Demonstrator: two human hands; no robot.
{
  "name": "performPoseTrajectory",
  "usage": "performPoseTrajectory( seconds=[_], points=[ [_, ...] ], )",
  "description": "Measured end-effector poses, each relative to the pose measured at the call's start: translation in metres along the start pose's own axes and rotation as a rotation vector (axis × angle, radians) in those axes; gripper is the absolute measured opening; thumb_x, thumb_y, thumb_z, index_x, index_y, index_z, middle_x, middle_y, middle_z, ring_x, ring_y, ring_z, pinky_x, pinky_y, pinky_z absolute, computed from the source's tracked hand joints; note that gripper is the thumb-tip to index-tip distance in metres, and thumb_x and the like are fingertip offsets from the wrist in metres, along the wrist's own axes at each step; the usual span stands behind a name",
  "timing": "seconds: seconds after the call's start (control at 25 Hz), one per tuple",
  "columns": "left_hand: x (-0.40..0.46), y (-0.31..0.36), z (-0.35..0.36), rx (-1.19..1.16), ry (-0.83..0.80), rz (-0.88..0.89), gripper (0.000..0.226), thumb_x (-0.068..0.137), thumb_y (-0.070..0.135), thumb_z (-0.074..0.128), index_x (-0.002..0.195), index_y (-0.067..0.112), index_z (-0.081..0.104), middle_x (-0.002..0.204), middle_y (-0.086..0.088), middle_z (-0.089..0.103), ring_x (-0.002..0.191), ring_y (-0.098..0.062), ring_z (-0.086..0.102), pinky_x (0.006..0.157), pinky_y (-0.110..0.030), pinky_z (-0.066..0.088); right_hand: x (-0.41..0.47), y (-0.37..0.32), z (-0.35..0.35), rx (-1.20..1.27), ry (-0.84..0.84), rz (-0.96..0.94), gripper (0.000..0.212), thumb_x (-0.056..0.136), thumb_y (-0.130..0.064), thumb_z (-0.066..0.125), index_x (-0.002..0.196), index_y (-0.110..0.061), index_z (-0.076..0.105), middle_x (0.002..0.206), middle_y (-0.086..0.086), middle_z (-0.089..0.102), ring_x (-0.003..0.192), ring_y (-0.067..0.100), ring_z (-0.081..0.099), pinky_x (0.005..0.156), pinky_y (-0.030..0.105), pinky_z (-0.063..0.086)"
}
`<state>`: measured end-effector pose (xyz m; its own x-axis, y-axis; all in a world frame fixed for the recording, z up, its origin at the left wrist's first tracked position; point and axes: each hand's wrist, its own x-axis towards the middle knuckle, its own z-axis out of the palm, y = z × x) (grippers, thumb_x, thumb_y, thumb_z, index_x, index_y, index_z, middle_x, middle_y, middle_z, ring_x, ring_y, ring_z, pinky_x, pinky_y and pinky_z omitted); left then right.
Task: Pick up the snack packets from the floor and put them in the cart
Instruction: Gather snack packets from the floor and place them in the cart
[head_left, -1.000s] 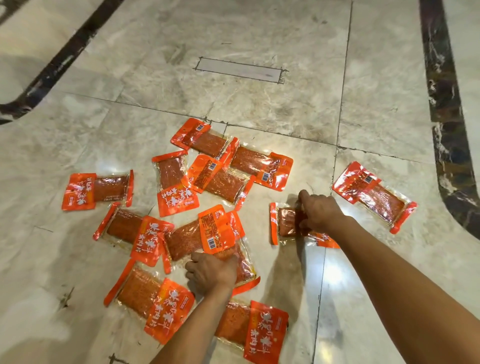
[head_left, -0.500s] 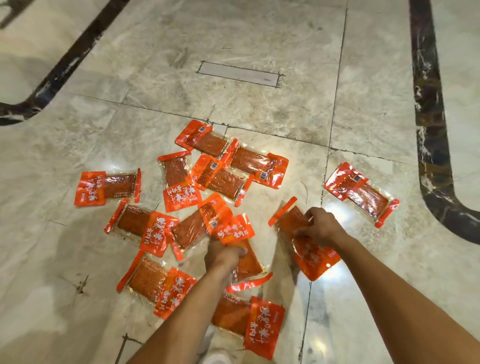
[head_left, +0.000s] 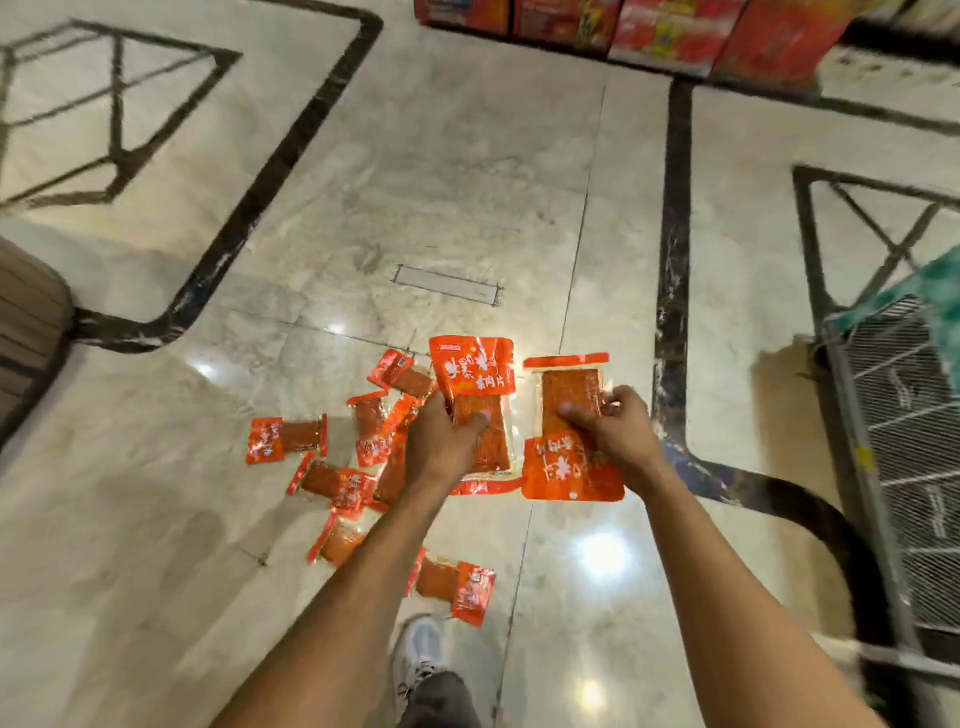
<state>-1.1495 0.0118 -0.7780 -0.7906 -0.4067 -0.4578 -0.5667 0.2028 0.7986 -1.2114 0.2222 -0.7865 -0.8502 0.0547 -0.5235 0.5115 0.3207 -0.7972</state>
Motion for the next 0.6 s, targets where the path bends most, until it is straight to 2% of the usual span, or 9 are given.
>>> performPoseTrajectory(
  seconds=[0.16, 0.24, 0.32, 0.4, 0.44, 0.56, 0.6],
  points=[
    [-0.112, 0.156, -0.078, 0.091, -0.041, 0.133, 0.046, 0.084, 0.034, 0.078, 0.122, 0.015, 0.06, 0.117, -0.004, 0.071, 0.107, -0.026, 0.067, 0.082, -0.029, 0.046, -0.132, -0.14, -0.065, 0.071, 0.057, -0.054, 0.077, 0.068, -0.042, 0.09, 0.126, -0.013, 0.05, 0.117, 0.008, 0.071, 0.098, 0.028, 0.074, 0.09, 0.052, 0.06],
    [-0.172, 0.23, -0.121, 0.155, -0.086, 0.191, 0.056, 0.078, 0.038, 0.082, 0.12, 0.013, 0.056, 0.114, -0.004, 0.069, 0.105, -0.027, 0.066, 0.083, -0.031, 0.049, -0.203, -0.198, -0.097, 0.121, 0.085, -0.085, 0.075, 0.066, -0.034, 0.092, 0.124, -0.01, 0.051, 0.112, 0.011, 0.073, 0.094, 0.028, 0.075, 0.085, 0.05, 0.061],
    [-0.229, 0.287, -0.156, 0.178, -0.12, 0.25, 0.064, 0.071, 0.044, 0.084, 0.119, 0.013, 0.054, 0.114, -0.004, 0.068, 0.105, -0.028, 0.066, 0.089, -0.037, 0.054, -0.274, -0.244, -0.122, 0.149, 0.094, -0.126, 0.065, 0.072, -0.023, 0.09, 0.122, -0.008, 0.051, 0.109, 0.013, 0.073, 0.089, 0.024, 0.075, 0.075, 0.04, 0.063],
    [-0.28, 0.333, -0.181, 0.197, -0.131, 0.329, 0.065, 0.074, 0.043, 0.085, 0.122, 0.013, 0.052, 0.12, -0.009, 0.067, 0.109, -0.031, 0.065, 0.091, -0.039, 0.053, -0.335, -0.273, -0.142, 0.155, 0.144, -0.167, 0.059, 0.075, -0.024, 0.089, 0.118, -0.01, 0.052, 0.106, 0.011, 0.073, 0.082, 0.019, 0.074, 0.062, 0.029, 0.058],
    [-0.301, 0.348, -0.188, 0.213, -0.135, 0.367, 0.064, 0.076, 0.041, 0.084, 0.124, 0.013, 0.051, 0.123, -0.01, 0.066, 0.111, -0.033, 0.065, 0.09, -0.038, 0.052, -0.359, -0.282, -0.148, 0.148, 0.157, -0.181, 0.058, 0.074, -0.028, 0.089, 0.117, -0.013, 0.052, 0.106, 0.01, 0.072, 0.082, 0.019, 0.073, 0.061, 0.028, 0.057],
    [-0.358, 0.373, -0.198, 0.219, -0.196, 0.485, 0.062, 0.081, 0.039, 0.081, 0.126, 0.012, 0.047, 0.127, -0.012, 0.064, 0.111, -0.034, 0.064, 0.084, -0.034, 0.049, -0.427, -0.287, -0.168, 0.174, 0.235, -0.204, 0.058, 0.068, -0.039, 0.09, 0.108, -0.026, 0.05, 0.109, 0.013, 0.072, 0.083, 0.023, 0.074, 0.072, 0.043, 0.063],
    [-0.375, 0.373, -0.2, 0.215, -0.228, 0.525, 0.062, 0.082, 0.039, 0.08, 0.127, 0.013, 0.047, 0.128, -0.011, 0.064, 0.111, -0.032, 0.064, 0.083, -0.034, 0.049, -0.451, -0.285, -0.172, 0.198, 0.268, -0.219, 0.056, 0.069, -0.037, 0.09, 0.106, -0.024, 0.05, 0.107, 0.014, 0.073, 0.078, 0.021, 0.074, 0.069, 0.042, 0.063]
  ],
)
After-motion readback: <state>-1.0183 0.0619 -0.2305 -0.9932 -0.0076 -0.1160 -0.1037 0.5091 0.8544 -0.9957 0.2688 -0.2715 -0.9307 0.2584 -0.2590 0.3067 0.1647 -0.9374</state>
